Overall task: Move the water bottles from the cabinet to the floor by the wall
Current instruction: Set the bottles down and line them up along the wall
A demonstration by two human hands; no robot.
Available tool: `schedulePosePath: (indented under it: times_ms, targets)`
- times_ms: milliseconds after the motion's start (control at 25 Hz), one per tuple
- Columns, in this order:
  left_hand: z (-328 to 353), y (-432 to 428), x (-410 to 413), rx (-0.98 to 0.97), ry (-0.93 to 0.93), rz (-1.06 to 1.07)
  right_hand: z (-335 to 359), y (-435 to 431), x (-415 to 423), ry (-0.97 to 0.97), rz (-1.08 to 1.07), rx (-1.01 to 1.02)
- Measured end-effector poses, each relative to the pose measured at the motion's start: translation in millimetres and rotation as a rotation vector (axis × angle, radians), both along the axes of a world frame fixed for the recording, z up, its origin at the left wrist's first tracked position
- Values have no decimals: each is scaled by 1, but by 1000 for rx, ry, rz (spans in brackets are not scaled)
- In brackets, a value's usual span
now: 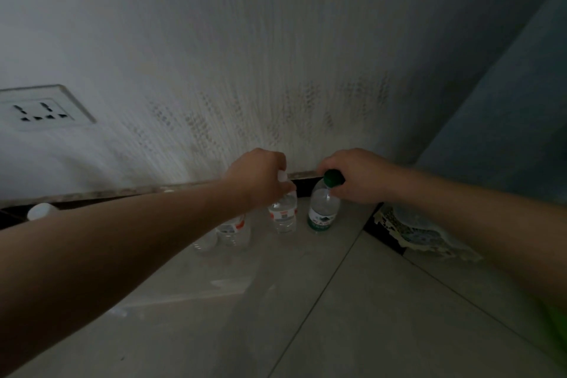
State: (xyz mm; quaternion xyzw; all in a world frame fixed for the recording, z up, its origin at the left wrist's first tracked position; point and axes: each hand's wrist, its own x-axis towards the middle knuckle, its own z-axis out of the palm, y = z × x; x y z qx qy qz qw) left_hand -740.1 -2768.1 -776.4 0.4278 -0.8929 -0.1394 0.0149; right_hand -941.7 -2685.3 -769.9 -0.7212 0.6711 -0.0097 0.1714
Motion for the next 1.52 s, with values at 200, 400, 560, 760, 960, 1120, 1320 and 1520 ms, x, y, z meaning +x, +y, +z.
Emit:
schedulePosePath:
  times_ms: [200, 400, 560, 760, 960, 1120, 1320, 1520]
  targets:
    - [0, -3, -1, 49, 41, -49, -10, -5, 1, 0, -39, 0]
    - [2, -11, -5, 94, 40, -92, -2, -9, -1, -23, -95, -37]
    - [6, -16, -12, 70, 34, -162, 0, -13, -5, -14, -117, -44]
    - [10, -24, -26, 82, 38, -207, 1, -15, -12, -16, -164, -37]
    - [8, -25, -39, 114, 56, -246, -3, -15, -16, -21, -185, -35]
    - [5, -27, -41, 137, 53, -244, -6, -14, -16, -41, -180, -46]
    - [-3, -26, -43, 101, 22, -186, -6, -12, -22, -25, -199, -51]
    - [-6, -18, -50, 72, 72, -108, -7, -10, -24, -12, -188, -69]
